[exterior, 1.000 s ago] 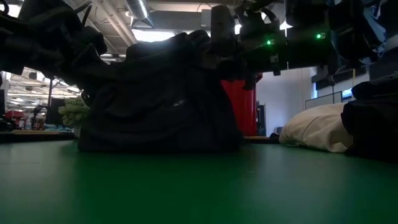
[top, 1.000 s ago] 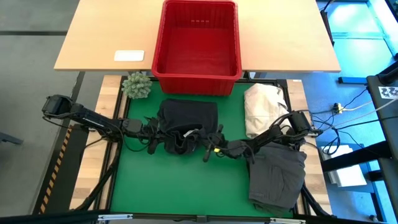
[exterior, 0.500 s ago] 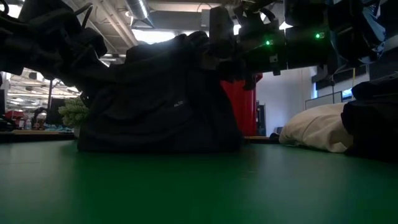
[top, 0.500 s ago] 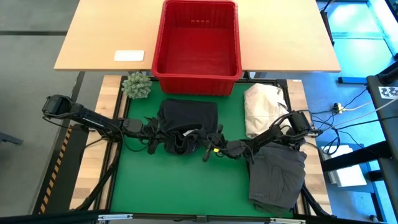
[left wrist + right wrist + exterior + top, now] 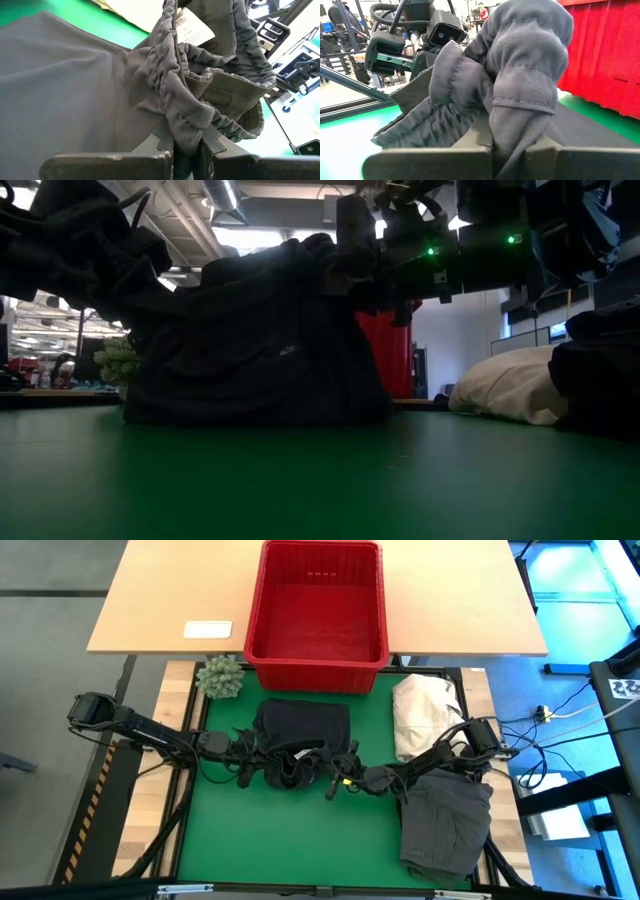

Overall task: Fold laundry
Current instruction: Fold the gray short

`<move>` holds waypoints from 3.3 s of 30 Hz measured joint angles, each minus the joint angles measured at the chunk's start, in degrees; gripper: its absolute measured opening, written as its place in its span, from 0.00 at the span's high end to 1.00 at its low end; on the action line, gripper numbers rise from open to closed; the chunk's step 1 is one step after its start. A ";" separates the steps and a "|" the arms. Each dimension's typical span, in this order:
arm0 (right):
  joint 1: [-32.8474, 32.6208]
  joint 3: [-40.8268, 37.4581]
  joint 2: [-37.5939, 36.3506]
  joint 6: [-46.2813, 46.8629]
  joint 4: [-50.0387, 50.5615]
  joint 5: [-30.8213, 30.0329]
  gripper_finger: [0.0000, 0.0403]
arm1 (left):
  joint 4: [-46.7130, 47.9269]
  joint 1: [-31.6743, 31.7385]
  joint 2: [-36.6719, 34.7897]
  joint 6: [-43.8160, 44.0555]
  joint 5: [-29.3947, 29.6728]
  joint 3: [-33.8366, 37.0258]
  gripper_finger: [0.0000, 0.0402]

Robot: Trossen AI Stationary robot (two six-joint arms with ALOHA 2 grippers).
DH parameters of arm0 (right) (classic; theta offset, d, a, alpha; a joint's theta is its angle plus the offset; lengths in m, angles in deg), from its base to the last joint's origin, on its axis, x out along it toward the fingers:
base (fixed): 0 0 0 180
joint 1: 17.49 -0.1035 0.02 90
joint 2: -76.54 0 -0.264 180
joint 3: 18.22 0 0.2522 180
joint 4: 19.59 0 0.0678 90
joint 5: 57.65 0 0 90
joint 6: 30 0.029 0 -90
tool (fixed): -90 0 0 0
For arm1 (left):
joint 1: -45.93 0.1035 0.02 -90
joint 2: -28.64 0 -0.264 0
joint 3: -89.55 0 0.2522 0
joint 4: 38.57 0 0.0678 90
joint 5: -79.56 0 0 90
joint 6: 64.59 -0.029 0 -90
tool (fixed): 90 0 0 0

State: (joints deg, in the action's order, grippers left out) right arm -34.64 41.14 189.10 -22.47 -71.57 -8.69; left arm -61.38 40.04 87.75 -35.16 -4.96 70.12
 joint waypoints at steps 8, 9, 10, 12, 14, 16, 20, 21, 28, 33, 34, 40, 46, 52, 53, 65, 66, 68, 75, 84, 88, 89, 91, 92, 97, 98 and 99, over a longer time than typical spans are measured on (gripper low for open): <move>-0.01 0.00 0.00 0.12 0.00 0.02 0.97 | 0.00 0.00 0.00 -0.02 0.00 0.00 0.94; 0.00 0.00 0.00 0.11 0.00 0.02 0.97 | 0.00 0.00 0.00 -0.03 0.00 0.00 0.94; -0.02 0.00 0.00 0.13 0.00 0.02 0.97 | 0.00 0.00 0.00 -0.04 0.00 0.00 0.94; -0.01 0.00 0.00 0.12 -0.02 0.02 0.97 | -0.01 0.00 0.00 -0.04 -0.01 0.00 0.94; -0.01 0.00 0.00 0.13 -0.02 0.03 0.97 | 0.00 0.00 0.00 -0.04 0.00 0.00 0.94; -0.01 0.00 0.00 0.13 -0.02 0.03 0.97 | 0.00 0.00 0.00 -0.04 0.00 0.00 0.94; -0.02 0.00 0.00 0.13 0.00 0.04 0.97 | -0.01 0.00 0.00 -0.05 -0.02 0.00 0.94; 0.00 0.00 0.00 0.13 0.05 0.04 0.97 | 0.00 0.00 0.00 -0.06 -0.02 0.00 0.94; -0.01 0.00 0.00 0.13 0.26 0.04 0.97 | 0.00 0.00 0.00 -0.07 -0.02 0.00 0.94; 0.00 0.00 0.00 0.13 0.28 0.05 0.97 | 0.00 0.00 0.00 -0.07 -0.02 0.00 0.94; -0.01 0.00 0.00 0.13 0.28 0.07 0.97 | 0.00 0.00 0.00 -0.07 -0.04 0.00 0.94; 0.00 0.00 0.00 0.13 1.22 0.06 0.97 | 0.03 0.00 0.00 -0.07 -0.04 0.00 0.94; 0.00 0.00 0.02 0.13 1.29 0.07 0.97 | 0.10 -0.02 0.00 -0.07 -0.05 0.00 0.94; -0.04 0.00 0.02 1.18 1.54 0.07 0.97 | 0.11 -0.04 0.00 -0.04 -0.06 0.00 0.94; -0.04 0.00 0.02 1.19 1.64 0.07 0.97 | 0.13 -0.04 0.00 -0.04 -0.05 0.00 0.94; -0.07 0.00 0.02 1.20 1.74 0.09 0.97 | 0.15 -0.04 0.00 -0.04 -0.06 0.00 0.94; -0.07 0.00 0.02 1.20 1.75 0.09 0.97 | 0.14 -0.04 0.00 -0.04 -0.06 0.00 0.94; -0.07 0.00 0.02 1.20 1.80 0.09 0.97 | 0.15 -0.04 0.00 -0.04 -0.07 0.00 0.94; -0.07 0.00 0.02 1.20 2.10 0.09 0.97 | 0.15 -0.04 0.00 -0.03 -0.24 0.00 0.94; -0.07 0.00 0.02 1.20 2.10 0.11 0.97 | 0.15 -0.04 0.00 -0.04 -0.26 0.00 0.94; -0.07 0.00 0.03 1.20 2.10 0.11 0.97 | 0.15 -0.04 0.00 -0.02 -0.26 0.00 0.94; -0.07 0.00 0.04 1.21 2.10 0.11 0.97 | 0.15 -0.04 0.00 -0.03 -0.26 0.00 0.94; -0.07 0.00 0.04 1.20 2.10 0.11 0.97 | 0.15 -0.02 0.00 -0.04 -0.26 0.00 0.94; -0.08 0.00 0.04 1.22 2.10 0.11 0.97 | 0.15 -0.02 0.00 -0.04 -0.26 0.00 0.94; -0.07 0.00 0.04 1.20 2.08 0.11 0.97 | 0.15 -0.02 0.00 -0.04 -0.26 0.00 0.94; -0.07 0.00 0.04 1.22 2.09 0.11 0.97 | 0.15 -0.02 0.00 -0.04 -0.26 0.00 0.94; -0.08 0.00 0.04 1.20 2.08 0.11 0.97 | 0.15 -0.02 0.00 -0.04 -0.26 0.00 0.94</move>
State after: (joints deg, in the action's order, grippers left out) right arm -34.72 41.14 189.14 -21.27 -69.49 -8.58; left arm -61.23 40.02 87.75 -35.21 -5.22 70.12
